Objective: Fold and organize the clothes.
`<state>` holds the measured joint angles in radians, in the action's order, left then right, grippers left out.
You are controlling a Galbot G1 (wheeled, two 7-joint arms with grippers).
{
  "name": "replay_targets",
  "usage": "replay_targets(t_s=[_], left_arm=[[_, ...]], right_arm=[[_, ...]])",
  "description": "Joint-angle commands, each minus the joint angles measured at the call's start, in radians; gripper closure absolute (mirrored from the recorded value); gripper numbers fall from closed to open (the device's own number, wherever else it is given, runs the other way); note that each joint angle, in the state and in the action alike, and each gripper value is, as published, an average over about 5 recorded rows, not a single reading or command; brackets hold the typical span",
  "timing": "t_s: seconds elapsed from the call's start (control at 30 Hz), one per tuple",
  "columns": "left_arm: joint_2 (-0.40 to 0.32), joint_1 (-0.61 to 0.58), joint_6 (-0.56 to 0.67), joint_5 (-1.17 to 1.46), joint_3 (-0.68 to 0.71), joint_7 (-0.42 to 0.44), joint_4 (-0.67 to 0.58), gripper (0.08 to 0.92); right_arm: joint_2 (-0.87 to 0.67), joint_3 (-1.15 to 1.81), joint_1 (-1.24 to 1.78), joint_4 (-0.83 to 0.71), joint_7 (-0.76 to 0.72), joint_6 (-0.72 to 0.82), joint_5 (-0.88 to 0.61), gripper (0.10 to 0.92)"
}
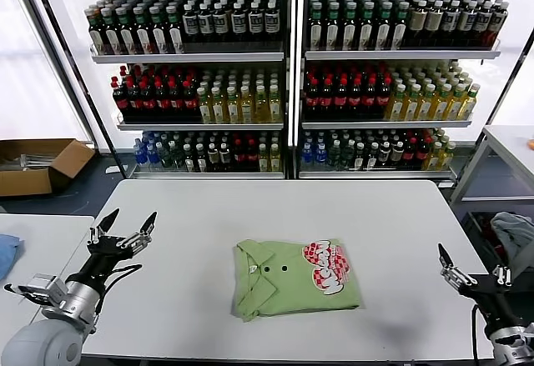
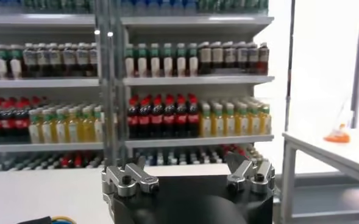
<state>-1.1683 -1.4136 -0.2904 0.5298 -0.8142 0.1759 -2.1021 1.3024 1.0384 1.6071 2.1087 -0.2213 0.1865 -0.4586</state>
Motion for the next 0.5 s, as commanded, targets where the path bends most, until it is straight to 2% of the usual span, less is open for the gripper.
replay_targets(t_s=[0.03, 0.5], left_arm=[[0.021, -0.01, 0.023, -0.026, -0.056, 0.031, 0.006, 0.177], [0.018, -0.012, 0.031, -0.025, -0.043, 0.032, 0.0, 0.177]], right_arm=[[0.014, 0.081, 0.038, 0.004, -0.014, -0.013, -0.014, 0.203], [0.008, 0.09, 0.028, 0.007, -0.007, -0.009, -0.035, 0.203]])
